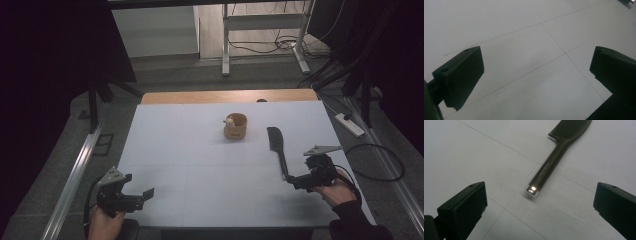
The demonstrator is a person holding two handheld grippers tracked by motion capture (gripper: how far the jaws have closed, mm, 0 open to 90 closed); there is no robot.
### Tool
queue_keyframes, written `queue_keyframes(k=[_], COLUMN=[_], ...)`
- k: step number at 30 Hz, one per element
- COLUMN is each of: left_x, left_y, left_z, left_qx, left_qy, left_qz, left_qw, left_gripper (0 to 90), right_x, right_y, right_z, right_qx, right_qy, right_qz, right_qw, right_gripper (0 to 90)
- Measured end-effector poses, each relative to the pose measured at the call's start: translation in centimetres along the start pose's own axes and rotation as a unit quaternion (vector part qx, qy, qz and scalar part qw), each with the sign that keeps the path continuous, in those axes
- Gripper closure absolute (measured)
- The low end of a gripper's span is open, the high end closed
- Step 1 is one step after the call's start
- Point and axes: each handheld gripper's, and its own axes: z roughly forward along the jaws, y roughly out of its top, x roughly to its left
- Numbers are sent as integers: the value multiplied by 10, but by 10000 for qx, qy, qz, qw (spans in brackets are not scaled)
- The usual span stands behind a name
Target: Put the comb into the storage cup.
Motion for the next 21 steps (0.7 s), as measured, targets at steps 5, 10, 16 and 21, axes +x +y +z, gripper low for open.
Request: queue_keyframes(k=[5,10,16,21], left_x=[0,0,1,1], left_y=[0,0,0,0], left_z=[0,0,0,0], left_qx=[6,11,9,7], left_qy=[6,0,-1,-1], left_qz=[-5,-14,-42,-57], left_qw=[10000,10000,10000,10000], left_gripper=[0,0,0,1], right_x=[0,0,-1,0], right_y=[4,8,15,19], right_z=[4,10,16,21], right_qx=[49,134,165,277], right_qy=[17,13,-31,-47], right_qz=[1,-26,-106,-154], right_qw=[10000,9999,9998,9995], right_gripper=[0,0,0,0])
